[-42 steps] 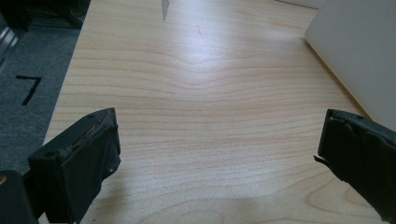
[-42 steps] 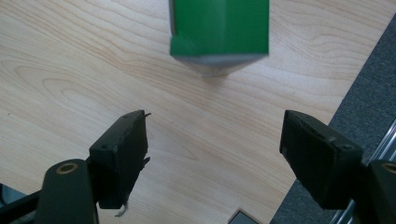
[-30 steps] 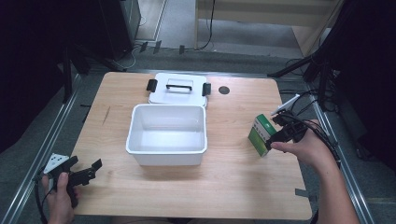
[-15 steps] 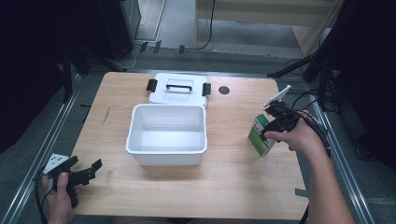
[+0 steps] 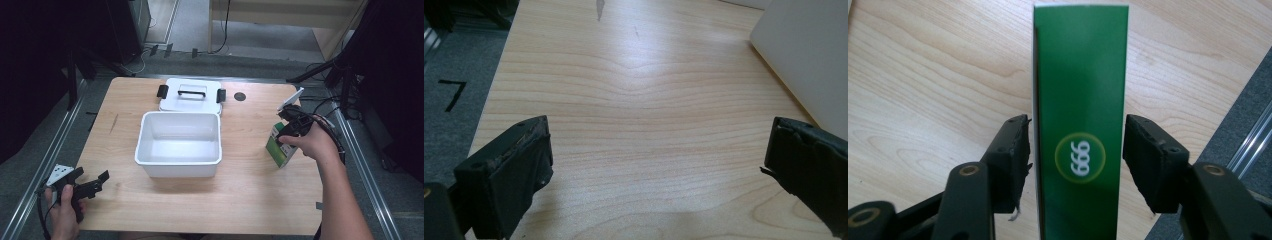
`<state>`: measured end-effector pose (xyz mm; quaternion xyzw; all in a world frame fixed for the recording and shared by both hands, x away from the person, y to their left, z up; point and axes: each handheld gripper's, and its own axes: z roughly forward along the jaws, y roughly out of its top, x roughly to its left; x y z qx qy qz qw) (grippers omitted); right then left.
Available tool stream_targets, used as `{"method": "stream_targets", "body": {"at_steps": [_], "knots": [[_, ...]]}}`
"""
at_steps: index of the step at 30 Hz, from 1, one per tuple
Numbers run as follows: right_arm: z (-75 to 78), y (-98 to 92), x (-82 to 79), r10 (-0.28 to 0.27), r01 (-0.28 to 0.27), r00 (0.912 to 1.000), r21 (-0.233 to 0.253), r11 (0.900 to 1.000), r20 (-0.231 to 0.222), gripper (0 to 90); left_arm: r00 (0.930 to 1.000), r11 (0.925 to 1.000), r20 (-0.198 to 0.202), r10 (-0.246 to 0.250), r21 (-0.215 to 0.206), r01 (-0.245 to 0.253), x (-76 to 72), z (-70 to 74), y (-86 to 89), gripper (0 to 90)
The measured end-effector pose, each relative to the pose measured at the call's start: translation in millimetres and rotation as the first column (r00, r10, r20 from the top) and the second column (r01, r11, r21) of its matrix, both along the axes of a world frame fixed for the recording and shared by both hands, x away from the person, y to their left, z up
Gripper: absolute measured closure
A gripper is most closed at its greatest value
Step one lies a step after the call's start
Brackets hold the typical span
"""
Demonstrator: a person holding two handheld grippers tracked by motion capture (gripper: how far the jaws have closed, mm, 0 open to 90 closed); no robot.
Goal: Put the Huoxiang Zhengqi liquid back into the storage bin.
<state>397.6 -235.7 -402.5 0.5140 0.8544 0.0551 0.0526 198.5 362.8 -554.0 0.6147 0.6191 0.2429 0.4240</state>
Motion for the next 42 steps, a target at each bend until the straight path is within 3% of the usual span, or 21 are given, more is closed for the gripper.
{"method": "stream_targets", "body": {"at_steps": [6,11,20,23,28,29,30,31,32,33,34,35,36,37,38,39,40,42], "knots": [[-4.7,4.5,3.8,0.000,0.000,1.0000,-0.005,1.000,-0.007,51.1,1.0000,1.0000,0.001,0.000,-0.001,0.000,0.0,-0.1,0.0,0.0],[-5.4,4.8,5.4,-0.011,0.011,0.9999,-0.017,1.000,-0.003,61.9,1.0000,1.0000,0.000,-0.001,-0.001,0.001,0.0,0.0,0.0,0.0],[-3.4,3.1,4.1,0.020,-0.020,0.9997,-0.016,1.000,0.012,64.5,1.0000,1.0000,0.000,0.000,-0.001,0.000,0.1,0.0,0.0,0.0],[0.2,4.5,1.0,0.072,-0.071,0.9969,-0.025,0.997,0.031,64.5,1.0000,1.0000,-0.002,0.000,0.000,0.000,0.2,0.0,0.0,0.0],[9.7,11.0,-7.1,0.202,-0.200,0.9767,-0.029,0.979,0.072,64.6,1.0000,1.0000,0.000,0.001,0.000,-0.001,0.1,0.0,-0.1,0.0],[9.7,11.0,-7.1,0.202,-0.200,0.9767,-0.029,0.979,0.072,64.6,1.0000,1.0000,0.000,0.001,0.000,-0.001,0.1,0.0,-0.1,0.0],[14.3,16.0,-10.9,0.258,-0.256,0.9626,-0.034,0.966,0.083,64.5,1.0000,1.0000,0.000,0.002,0.001,-0.002,0.1,0.0,-0.1,0.0],[14.3,16.0,-10.9,0.258,-0.256,0.9626,-0.034,0.966,0.083,64.5,1.0000,1.0000,0.000,0.002,0.001,-0.002,0.1,0.0,-0.1,0.0],[18.1,20.6,-13.8,0.320,-0.317,0.9429,-0.044,0.948,0.095,64.5,1.0000,1.0000,-0.001,0.002,0.002,-0.002,0.1,0.0,-0.2,0.0],[19.7,22.4,-15.1,0.343,-0.339,0.9346,-0.051,0.939,0.096,64.5,1.0000,1.0000,-0.001,0.002,0.002,-0.002,0.1,0.0,-0.2,0.0],[19.7,22.4,-15.1,0.343,-0.339,0.9346,-0.051,0.939,0.096,64.5,1.0000,1.0000,-0.001,0.002,0.002,-0.002,0.1,0.0,-0.2,0.0],[23.6,27.1,-18.3,0.393,-0.388,0.9141,-0.063,0.919,0.100,64.5,1.0000,1.0000,-0.002,0.002,0.002,-0.002,0.1,0.0,-0.2,0.0],[25.8,29.5,-20.3,0.412,-0.407,0.9060,-0.068,0.911,0.098,64.5,1.0000,1.0000,-0.002,0.002,0.002,-0.002,0.1,0.0,-0.2,0.0],[27.8,31.4,-21.4,0.441,-0.435,0.8922,-0.074,0.897,0.098,64.5,1.0000,1.0000,-0.001,0.001,0.001,-0.001,0.2,0.0,-0.1,0.0],[27.8,31.4,-21.4,0.441,-0.435,0.8922,-0.074,0.897,0.098,64.5,1.0000,1.0000,-0.001,0.001,0.001,-0.001,0.2,0.0,-0.1,0.0],[31.5,35.2,-23.7,0.479,-0.474,0.8719,-0.072,0.878,0.100,64.4,1.0000,1.0000,-0.001,0.001,0.001,-0.001,0.2,0.0,-0.1,0.0],[32.8,36.8,-24.4,0.505,-0.500,0.8570,-0.072,0.863,0.102,64.4,1.0000,1.0000,-0.001,0.001,0.001,-0.001,0.2,0.0,-0.1,0.0],[35.5,40.3,-26.2,0.545,-0.540,0.8331,-0.074,0.839,0.097,64.4,1.0000,1.0000,-0.001,0.001,0.000,-0.001,0.1,0.0,-0.1,0.0]]}}
